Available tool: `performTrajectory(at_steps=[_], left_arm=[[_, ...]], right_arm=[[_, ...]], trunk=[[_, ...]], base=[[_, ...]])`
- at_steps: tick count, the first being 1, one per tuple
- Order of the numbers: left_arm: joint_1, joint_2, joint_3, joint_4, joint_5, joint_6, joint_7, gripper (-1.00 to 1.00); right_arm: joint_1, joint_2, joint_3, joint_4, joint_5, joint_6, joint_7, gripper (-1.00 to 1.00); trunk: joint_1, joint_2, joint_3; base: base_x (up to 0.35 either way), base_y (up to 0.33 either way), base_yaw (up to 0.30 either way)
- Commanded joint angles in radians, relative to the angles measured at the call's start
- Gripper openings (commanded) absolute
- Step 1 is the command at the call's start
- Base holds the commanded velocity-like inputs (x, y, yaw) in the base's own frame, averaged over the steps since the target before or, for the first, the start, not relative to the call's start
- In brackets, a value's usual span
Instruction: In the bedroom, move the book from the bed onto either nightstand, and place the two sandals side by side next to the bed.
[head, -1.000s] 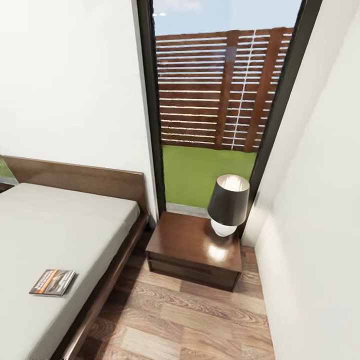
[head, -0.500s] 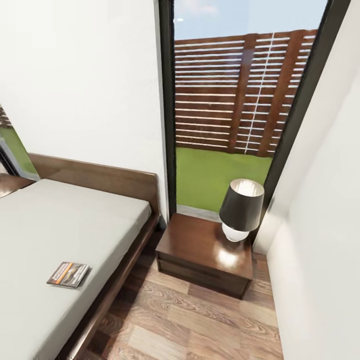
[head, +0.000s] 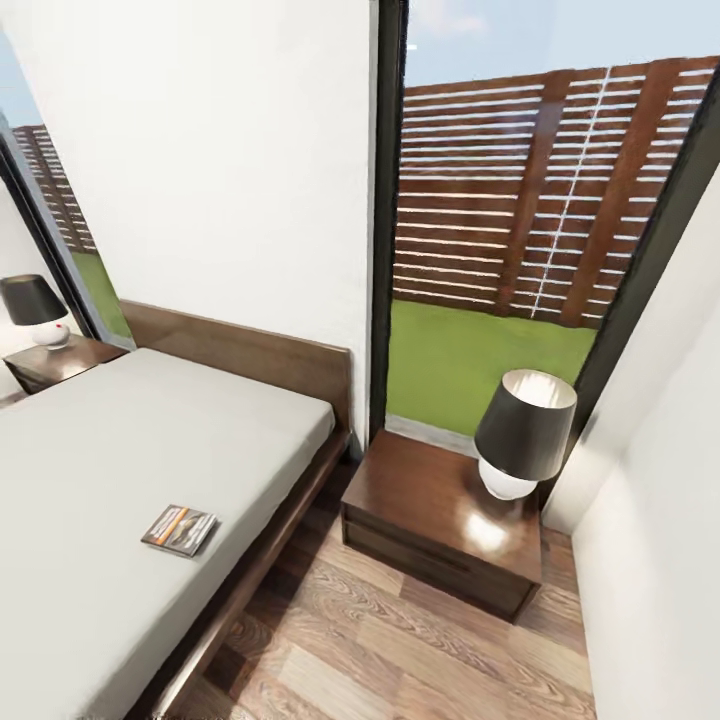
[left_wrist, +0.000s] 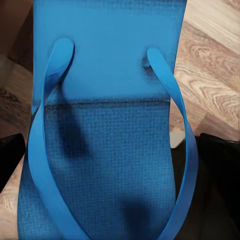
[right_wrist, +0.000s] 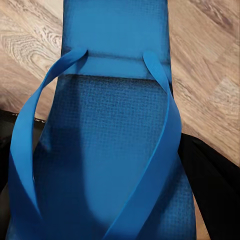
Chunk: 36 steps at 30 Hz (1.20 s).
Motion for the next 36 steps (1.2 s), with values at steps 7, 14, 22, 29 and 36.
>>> performTrajectory(at_steps=[7,14,22,29,36], left_arm=[[-0.001,-0.006,-0.004,0.001,0.009,-0.004,0.001,-1.0],[-0.002,-0.008,-0.004,0.001,0.009,-0.003,0.001,-1.0],[-0.001,-0.01,-0.004,0.001,0.009,-0.004,0.001,-1.0],[-0.002,-0.011,-0.004,0.001,0.009,-0.005,0.001,-1.0],[-0.002,-0.011,-0.004,0.001,0.009,-0.004,0.001,-1.0]], right_arm=[[0.0,0.0,0.005,0.001,-0.003,-0.003,0.003,-1.0],[-0.001,0.0,0.005,0.001,-0.003,-0.003,0.003,-1.0],[0.0,0.001,0.005,0.001,-0.003,-0.003,0.003,-1.0],[0.0,0.002,0.005,0.001,-0.003,-0.003,0.003,-1.0],[0.0,0.003,0.005,0.001,-0.003,-0.003,0.003,-1.0]], trunk=[[0.0,-0.001,0.004],[0.0,-0.001,0.01],[0.0,-0.001,0.017],[0.0,-0.001,0.023],[0.0,-0.001,0.029]], base=[[0.0,0.0,0.259],[0.0,0.0,0.259],[0.0,0.0,0.259],[0.0,0.0,0.259],[0.0,0.0,0.259]])
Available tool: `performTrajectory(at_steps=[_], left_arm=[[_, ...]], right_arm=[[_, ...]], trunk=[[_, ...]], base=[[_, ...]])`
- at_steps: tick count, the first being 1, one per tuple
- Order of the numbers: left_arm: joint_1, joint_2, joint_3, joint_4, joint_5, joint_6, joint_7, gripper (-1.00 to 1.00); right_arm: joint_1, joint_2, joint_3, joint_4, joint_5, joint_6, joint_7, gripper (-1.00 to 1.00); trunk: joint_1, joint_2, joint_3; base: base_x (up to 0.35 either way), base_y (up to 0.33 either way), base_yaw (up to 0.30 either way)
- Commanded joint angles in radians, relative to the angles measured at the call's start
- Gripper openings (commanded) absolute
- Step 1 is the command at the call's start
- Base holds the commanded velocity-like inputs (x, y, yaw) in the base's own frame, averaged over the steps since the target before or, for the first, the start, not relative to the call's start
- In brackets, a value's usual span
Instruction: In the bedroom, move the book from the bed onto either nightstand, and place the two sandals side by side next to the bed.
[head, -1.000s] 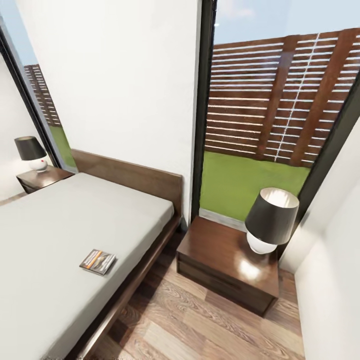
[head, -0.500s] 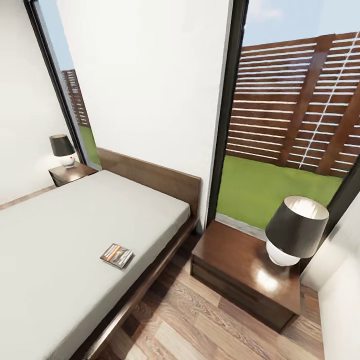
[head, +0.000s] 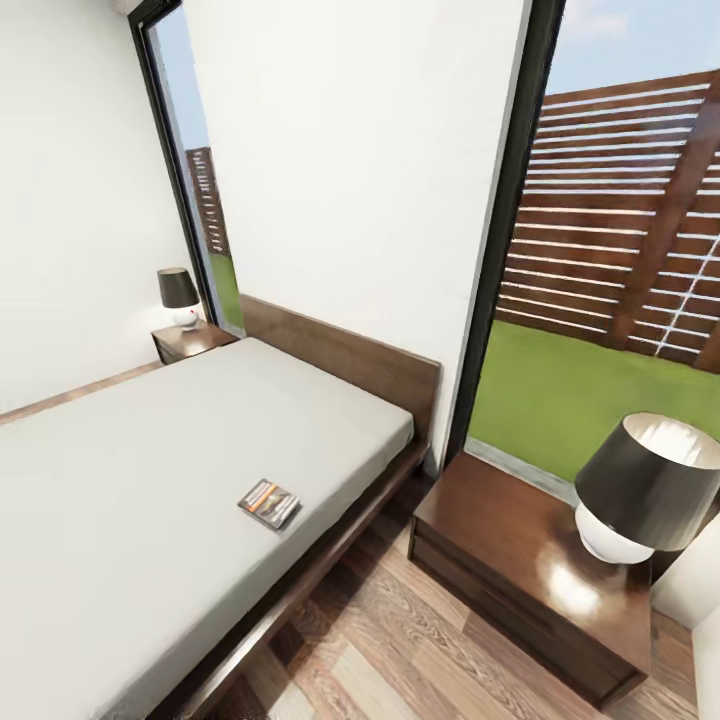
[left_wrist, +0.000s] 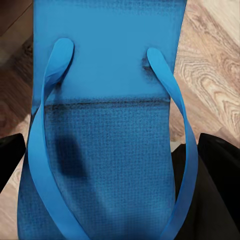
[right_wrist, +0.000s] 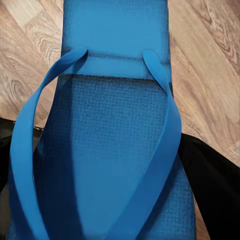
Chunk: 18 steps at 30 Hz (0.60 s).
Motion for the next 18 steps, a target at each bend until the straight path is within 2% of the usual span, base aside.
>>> performTrajectory(at_steps=[1,11,18], left_arm=[[-0.001,0.0,-0.005,0.001,0.009,-0.004,0.002,-1.0],[-0.001,-0.005,-0.005,0.001,0.009,-0.004,0.002,-1.0],[-0.001,-0.01,-0.005,0.001,0.009,-0.004,0.002,-1.0]], right_arm=[[-0.001,0.0,0.004,0.0,-0.003,-0.003,0.003,-1.0],[-0.001,0.002,0.005,0.0,-0.003,-0.003,0.003,-1.0],[-0.001,0.003,0.005,0.001,-0.003,-0.003,0.003,-1.0]], trunk=[[0.0,-0.001,-0.001],[0.0,-0.001,0.008],[0.0,-0.001,0.014]], base=[[0.0,0.0,0.259],[0.0,-0.005,0.259],[-0.047,-0.115,0.26]])
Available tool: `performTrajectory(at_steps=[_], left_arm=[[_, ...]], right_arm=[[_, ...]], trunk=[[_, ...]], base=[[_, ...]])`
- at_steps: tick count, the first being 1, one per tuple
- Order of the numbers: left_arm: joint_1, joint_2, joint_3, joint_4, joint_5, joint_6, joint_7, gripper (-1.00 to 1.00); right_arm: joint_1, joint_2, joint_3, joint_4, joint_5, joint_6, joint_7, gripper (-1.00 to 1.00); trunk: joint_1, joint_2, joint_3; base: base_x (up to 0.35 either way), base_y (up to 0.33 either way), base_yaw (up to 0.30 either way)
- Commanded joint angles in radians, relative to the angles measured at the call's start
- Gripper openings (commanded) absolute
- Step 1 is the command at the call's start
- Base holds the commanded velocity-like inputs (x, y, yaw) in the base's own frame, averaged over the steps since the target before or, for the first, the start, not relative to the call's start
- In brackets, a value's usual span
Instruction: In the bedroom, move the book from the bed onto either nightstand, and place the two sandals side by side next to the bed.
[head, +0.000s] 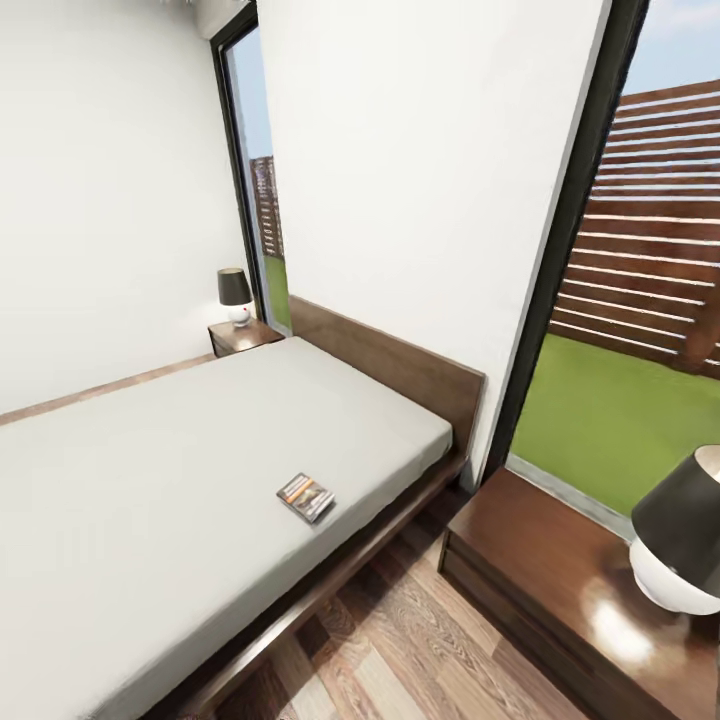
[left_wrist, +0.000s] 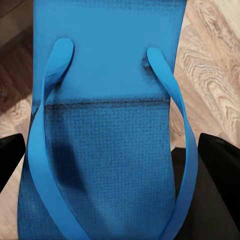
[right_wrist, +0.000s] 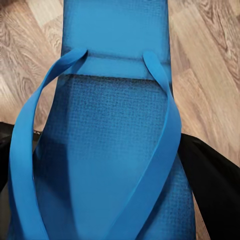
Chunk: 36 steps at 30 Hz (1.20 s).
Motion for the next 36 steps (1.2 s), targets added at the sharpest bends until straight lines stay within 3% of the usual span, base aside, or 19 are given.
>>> performTrajectory(at_steps=[1,15,36], left_arm=[[-0.001,0.0,-0.005,0.001,0.008,-0.004,0.002,-1.0],[-0.001,-0.001,-0.005,0.001,0.008,-0.004,0.002,-1.0],[-0.001,-0.007,-0.005,0.001,0.008,-0.004,0.002,-1.0]], right_arm=[[0.0,-0.001,0.004,0.0,-0.003,-0.003,0.003,-1.0],[-0.001,-0.001,0.004,0.0,-0.003,-0.003,0.003,-1.0],[-0.001,0.0,0.004,0.0,-0.003,-0.003,0.003,-1.0]], trunk=[[0.0,-0.001,-0.001],[0.0,-0.001,0.003],[0.0,-0.001,0.003]], base=[[-0.043,-0.11,0.264],[-0.008,-0.021,0.157],[-0.043,0.0,0.274]])
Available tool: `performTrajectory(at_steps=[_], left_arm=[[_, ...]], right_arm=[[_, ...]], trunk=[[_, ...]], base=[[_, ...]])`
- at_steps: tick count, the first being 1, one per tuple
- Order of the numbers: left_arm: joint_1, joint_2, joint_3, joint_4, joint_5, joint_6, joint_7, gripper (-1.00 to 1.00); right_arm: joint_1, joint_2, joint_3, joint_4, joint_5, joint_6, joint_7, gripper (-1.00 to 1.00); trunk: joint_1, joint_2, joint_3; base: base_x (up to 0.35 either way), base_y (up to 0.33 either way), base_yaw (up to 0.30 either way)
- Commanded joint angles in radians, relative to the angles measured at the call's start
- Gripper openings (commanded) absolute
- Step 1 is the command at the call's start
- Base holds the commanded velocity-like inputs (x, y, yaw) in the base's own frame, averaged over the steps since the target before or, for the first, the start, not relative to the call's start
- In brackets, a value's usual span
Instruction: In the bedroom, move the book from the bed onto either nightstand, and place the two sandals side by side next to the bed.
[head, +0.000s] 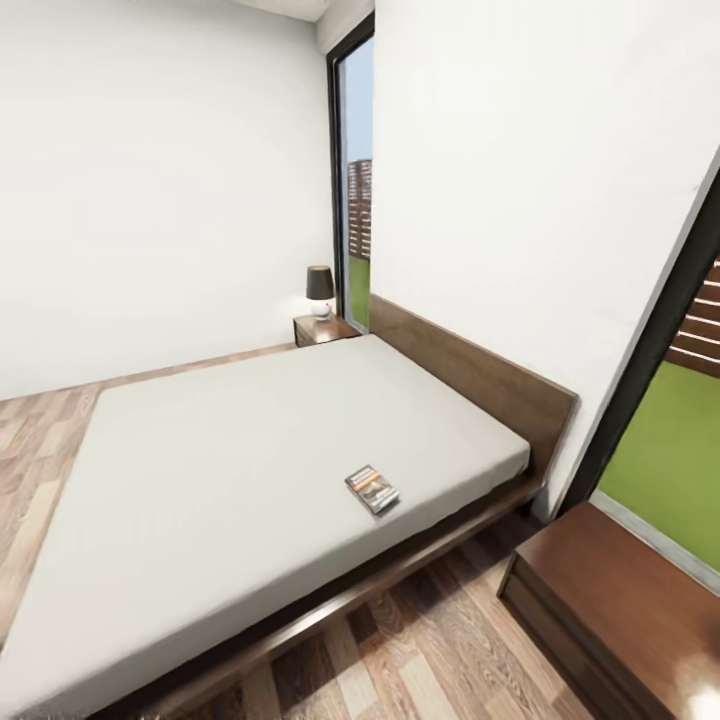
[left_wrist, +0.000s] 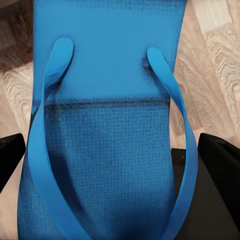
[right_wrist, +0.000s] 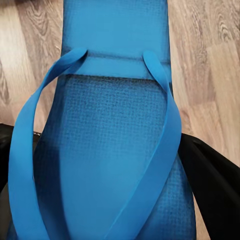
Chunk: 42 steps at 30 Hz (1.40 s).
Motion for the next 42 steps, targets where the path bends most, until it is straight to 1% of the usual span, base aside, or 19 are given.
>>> performTrajectory(at_steps=[1,12,15,33,42], left_arm=[[-0.001,0.0,-0.005,0.001,0.009,-0.004,0.002,-1.0],[-0.001,-0.001,-0.005,0.001,0.009,-0.004,0.002,-1.0],[-0.002,-0.001,-0.005,0.001,0.009,-0.004,0.002,-1.0],[-0.001,-0.002,-0.005,0.001,0.009,-0.004,0.002,-1.0],[-0.001,-0.002,-0.005,0.001,0.009,-0.004,0.002,-1.0]], right_arm=[[-0.001,-0.001,0.004,0.0,-0.003,-0.003,0.003,-1.0],[0.0,0.0,0.004,0.001,-0.004,-0.003,0.003,-1.0],[-0.001,0.0,0.004,0.001,-0.004,-0.003,0.003,-1.0],[-0.001,0.001,0.004,0.001,-0.005,-0.003,0.003,-1.0],[-0.001,0.002,0.004,0.001,-0.004,-0.003,0.003,-1.0]], trunk=[[0.0,-0.001,-0.001],[0.0,-0.001,0.001],[0.0,-0.001,0.001],[0.0,-0.001,0.001],[0.0,-0.001,0.001]], base=[[-0.014,0.0,0.196],[-0.003,0.0,0.059],[0.0,0.0,0.171],[0.0,0.0,0.279],[-0.075,-0.064,0.29]])
